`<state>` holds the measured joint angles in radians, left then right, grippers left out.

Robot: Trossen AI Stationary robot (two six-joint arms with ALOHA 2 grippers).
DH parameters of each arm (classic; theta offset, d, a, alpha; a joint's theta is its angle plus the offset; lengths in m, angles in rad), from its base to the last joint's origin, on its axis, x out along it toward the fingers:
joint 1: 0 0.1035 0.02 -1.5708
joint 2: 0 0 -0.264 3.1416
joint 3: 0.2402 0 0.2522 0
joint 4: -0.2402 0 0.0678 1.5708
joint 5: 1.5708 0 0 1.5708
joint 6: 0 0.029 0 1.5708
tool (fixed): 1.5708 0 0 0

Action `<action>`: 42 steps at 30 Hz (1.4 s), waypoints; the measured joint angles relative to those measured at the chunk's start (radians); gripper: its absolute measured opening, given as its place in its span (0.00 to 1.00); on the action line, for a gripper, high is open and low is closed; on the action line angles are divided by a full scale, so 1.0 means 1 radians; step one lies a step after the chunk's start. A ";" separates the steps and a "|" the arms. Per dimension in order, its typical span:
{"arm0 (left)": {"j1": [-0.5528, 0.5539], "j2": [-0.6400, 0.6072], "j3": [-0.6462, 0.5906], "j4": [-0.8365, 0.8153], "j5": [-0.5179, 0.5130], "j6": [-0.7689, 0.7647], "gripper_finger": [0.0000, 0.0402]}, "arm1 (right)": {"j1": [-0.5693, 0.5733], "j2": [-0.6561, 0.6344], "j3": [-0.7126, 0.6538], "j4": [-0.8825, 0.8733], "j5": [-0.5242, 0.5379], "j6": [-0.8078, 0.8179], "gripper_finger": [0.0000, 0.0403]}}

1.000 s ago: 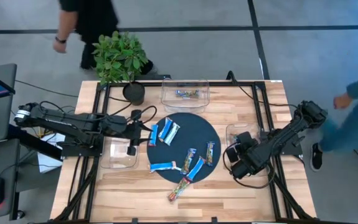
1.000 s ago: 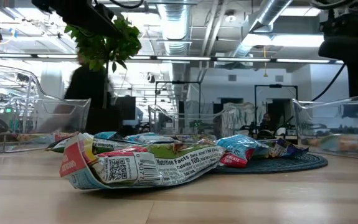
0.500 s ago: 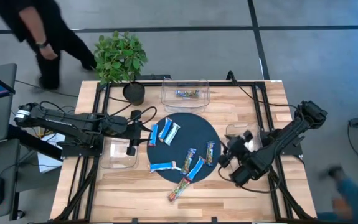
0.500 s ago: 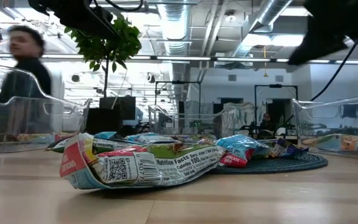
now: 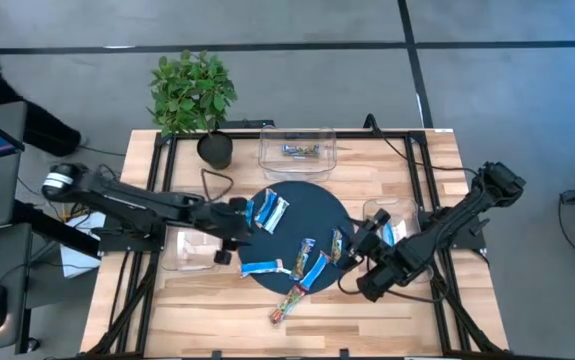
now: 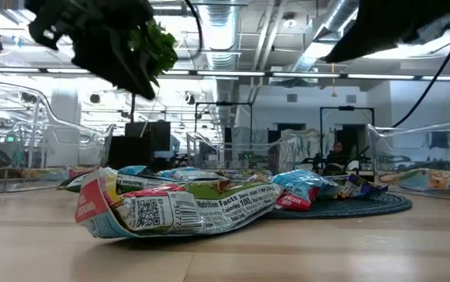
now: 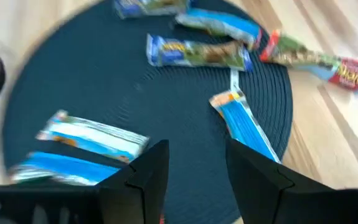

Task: Pick and place Granola Bars by type
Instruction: Put the bottom red granola bar into the left transparent bin

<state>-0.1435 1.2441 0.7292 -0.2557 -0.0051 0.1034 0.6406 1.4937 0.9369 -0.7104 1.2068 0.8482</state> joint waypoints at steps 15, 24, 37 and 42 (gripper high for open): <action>0.049 0.164 0.000 0.010 -0.296 -0.032 0.38 | -0.049 0.000 -0.025 0.011 -0.002 -0.011 0.33; 0.148 0.164 0.000 -0.051 -0.289 -0.112 0.38 | -0.062 0.000 -0.025 0.016 -0.013 -0.011 0.33; 0.153 0.164 0.000 0.026 0.070 0.006 0.38 | -0.062 0.000 -0.025 0.016 -0.031 -0.011 0.33; 0.061 0.164 0.000 0.148 0.195 0.048 0.38 | -0.062 0.000 -0.025 0.016 -0.031 -0.011 0.33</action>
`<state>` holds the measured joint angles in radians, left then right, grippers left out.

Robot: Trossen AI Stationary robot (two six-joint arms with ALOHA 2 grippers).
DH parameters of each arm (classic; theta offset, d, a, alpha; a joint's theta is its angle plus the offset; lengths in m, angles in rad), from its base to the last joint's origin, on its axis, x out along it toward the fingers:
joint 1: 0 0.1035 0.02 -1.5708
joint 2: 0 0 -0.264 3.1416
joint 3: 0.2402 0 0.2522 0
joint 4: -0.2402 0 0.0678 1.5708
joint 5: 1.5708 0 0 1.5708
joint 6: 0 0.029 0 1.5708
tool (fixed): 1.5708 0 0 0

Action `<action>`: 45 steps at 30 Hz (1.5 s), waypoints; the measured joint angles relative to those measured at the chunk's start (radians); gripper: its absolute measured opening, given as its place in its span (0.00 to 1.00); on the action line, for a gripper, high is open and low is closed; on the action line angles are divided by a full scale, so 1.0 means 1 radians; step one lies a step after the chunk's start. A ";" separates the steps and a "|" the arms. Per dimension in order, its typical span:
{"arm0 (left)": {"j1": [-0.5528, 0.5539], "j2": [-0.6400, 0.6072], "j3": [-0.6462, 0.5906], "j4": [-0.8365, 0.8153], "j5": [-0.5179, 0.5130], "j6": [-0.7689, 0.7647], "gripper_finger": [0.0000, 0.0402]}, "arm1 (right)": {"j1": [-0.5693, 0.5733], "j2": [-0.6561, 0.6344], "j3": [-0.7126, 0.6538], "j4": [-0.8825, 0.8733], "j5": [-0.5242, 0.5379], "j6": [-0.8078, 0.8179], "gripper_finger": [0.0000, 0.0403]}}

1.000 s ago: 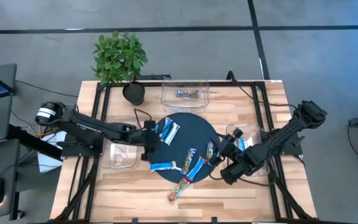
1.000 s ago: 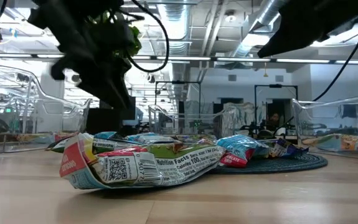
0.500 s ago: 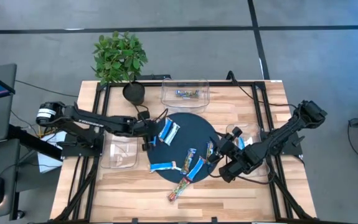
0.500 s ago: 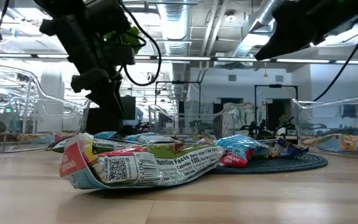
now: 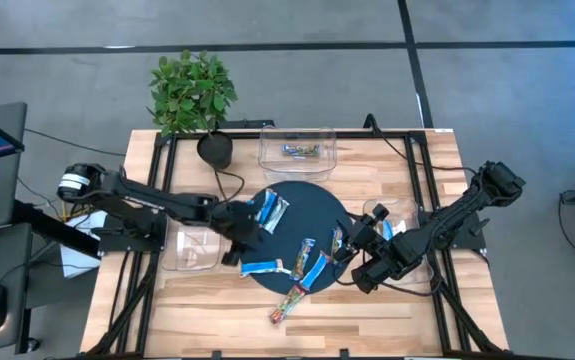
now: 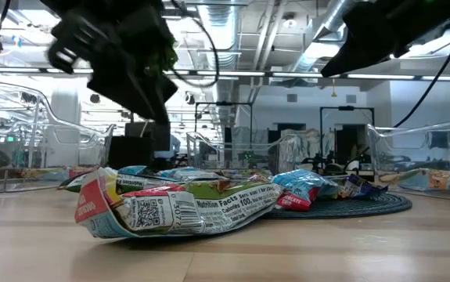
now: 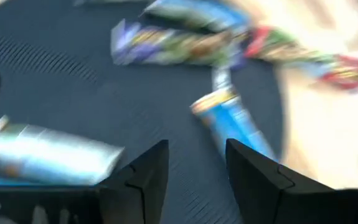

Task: Pick and place Granola Bars by type
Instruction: Put the bottom red granola bar into the left transparent bin

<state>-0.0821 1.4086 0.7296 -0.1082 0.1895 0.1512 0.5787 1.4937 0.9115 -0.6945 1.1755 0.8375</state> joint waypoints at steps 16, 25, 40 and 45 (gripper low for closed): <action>-0.225 0.031 0.001 0.293 -0.060 0.224 0.38 | 0.000 0.000 0.000 0.000 -0.001 0.000 0.33; -0.229 0.294 0.082 0.467 0.050 0.264 0.38 | 0.000 0.000 0.000 -0.002 -0.003 0.000 0.33; -0.240 0.614 0.350 0.429 0.253 0.225 0.38 | 0.000 0.000 0.000 -0.008 -0.026 0.000 0.33; -0.255 0.657 0.379 0.409 0.266 0.220 0.38 | 0.000 0.000 0.000 -0.010 -0.029 0.000 0.33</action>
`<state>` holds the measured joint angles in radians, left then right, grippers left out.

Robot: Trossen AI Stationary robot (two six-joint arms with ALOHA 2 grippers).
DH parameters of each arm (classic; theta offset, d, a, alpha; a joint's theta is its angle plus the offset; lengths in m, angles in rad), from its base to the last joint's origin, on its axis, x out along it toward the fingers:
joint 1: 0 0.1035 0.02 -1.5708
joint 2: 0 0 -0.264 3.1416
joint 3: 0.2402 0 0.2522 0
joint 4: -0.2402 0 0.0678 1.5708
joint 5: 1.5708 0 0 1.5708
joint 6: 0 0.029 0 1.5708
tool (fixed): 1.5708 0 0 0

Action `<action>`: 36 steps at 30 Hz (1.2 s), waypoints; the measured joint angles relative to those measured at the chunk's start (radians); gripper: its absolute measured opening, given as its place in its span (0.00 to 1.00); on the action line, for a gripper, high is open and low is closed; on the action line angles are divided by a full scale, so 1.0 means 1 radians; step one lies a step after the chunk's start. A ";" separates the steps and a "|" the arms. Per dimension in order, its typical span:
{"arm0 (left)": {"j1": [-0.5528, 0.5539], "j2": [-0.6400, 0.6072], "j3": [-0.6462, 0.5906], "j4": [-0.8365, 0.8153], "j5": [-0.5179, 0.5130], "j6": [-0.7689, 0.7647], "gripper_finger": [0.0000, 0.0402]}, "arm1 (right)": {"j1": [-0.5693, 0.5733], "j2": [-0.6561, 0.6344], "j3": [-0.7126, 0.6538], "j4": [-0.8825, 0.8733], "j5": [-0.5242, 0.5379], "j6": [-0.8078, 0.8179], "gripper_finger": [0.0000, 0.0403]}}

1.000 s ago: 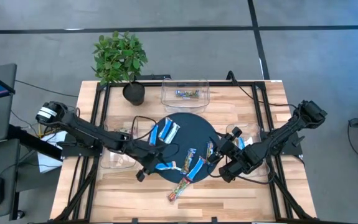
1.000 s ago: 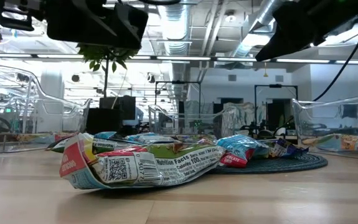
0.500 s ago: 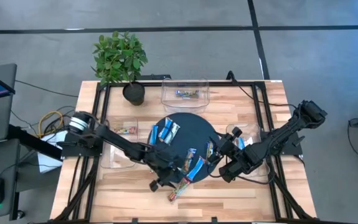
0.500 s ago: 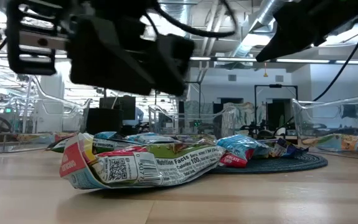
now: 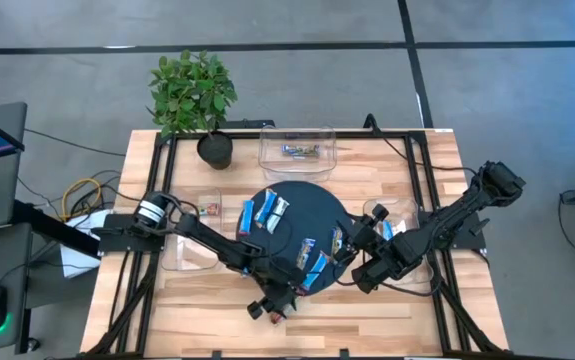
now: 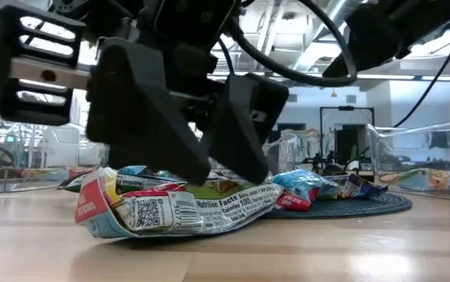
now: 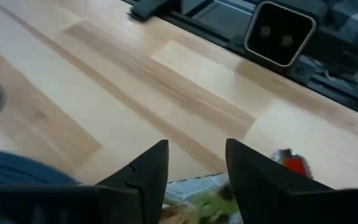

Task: Pick and place Granola Bars by type
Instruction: Put the bottom red granola bar into the left transparent bin

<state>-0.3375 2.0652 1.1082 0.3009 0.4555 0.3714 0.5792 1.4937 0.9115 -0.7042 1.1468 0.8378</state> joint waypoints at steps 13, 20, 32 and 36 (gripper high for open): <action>-0.004 -0.025 0.040 -0.274 -0.053 0.000 0.38 | 0.000 0.000 0.000 0.001 -0.004 0.000 0.33; -0.005 -0.057 0.111 -0.563 -0.130 0.030 0.38 | 0.000 0.000 0.000 0.001 -0.010 0.001 0.33; -0.009 -0.176 0.133 -0.696 -0.232 -0.088 0.38 | -0.001 0.000 0.000 0.009 -0.024 0.001 0.33; -0.011 -0.211 0.133 -0.741 -0.267 -0.258 0.38 | -0.001 0.000 0.000 0.013 -0.024 0.011 0.33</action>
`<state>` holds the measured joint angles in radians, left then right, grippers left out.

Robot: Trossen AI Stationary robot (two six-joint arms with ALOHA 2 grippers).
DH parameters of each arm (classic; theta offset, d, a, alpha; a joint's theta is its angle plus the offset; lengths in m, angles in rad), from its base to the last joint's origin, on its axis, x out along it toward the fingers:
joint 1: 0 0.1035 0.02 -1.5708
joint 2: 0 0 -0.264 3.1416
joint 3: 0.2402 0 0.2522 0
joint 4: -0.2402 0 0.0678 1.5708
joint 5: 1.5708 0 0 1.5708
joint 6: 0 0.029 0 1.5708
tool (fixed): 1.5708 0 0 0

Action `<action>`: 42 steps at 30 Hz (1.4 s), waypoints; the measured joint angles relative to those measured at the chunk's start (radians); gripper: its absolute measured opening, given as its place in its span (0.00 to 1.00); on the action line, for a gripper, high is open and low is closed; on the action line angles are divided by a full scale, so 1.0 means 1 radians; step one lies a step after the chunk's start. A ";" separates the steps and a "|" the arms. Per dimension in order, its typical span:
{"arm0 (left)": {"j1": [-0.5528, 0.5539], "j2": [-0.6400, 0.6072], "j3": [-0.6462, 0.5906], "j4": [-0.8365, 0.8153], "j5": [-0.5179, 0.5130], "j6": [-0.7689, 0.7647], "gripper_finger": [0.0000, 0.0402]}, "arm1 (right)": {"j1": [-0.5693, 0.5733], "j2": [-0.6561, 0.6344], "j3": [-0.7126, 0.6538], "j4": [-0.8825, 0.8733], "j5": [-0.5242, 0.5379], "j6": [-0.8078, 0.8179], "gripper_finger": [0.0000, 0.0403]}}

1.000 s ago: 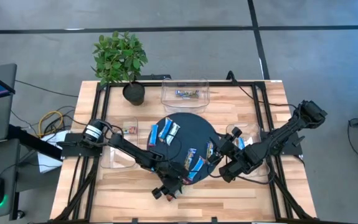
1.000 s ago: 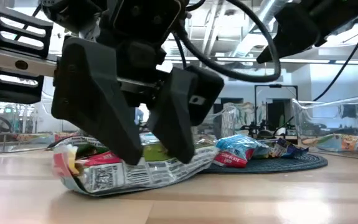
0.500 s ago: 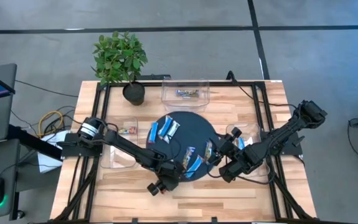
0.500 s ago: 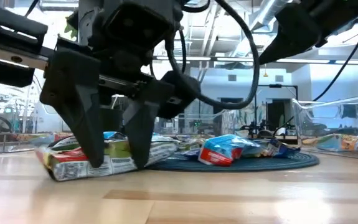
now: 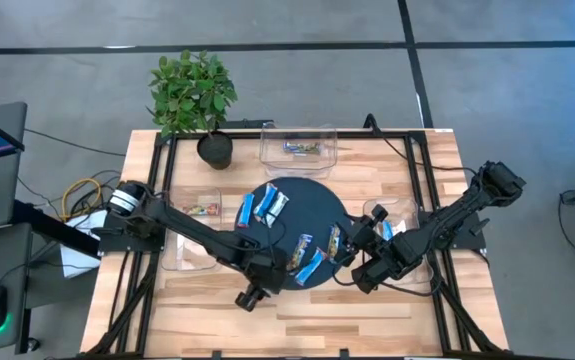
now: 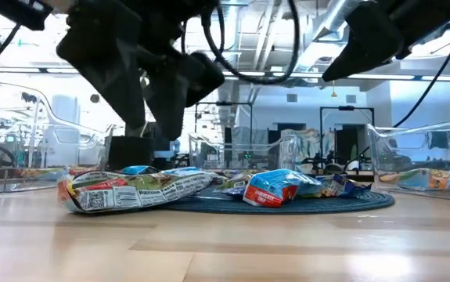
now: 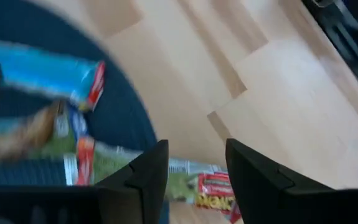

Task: Pick and place Granola Bars by type
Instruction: Put the bottom red granola bar into the left transparent bin

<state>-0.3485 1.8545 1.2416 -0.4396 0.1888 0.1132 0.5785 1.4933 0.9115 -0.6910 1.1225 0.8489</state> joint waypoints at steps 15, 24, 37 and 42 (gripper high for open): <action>-0.006 0.008 -0.001 -0.096 -0.147 -0.347 0.38 | -0.009 0.000 0.000 -0.012 -0.009 -0.037 0.33; -0.006 0.013 -0.010 -0.084 -0.215 -0.411 0.38 | -0.067 0.000 0.000 -0.013 -0.009 -0.064 0.33; -0.006 0.013 -0.086 0.026 -0.148 -0.467 0.38 | -0.098 0.000 0.000 -0.007 -0.051 -0.063 0.33; 0.000 0.006 -0.086 0.040 -0.132 -0.447 0.38 | -0.098 0.000 0.000 -0.007 -0.051 -0.063 0.33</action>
<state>-0.3480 1.8605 1.1553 -0.3994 0.0567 -0.3337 0.4808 1.4933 0.9115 -0.6977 1.0714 0.7856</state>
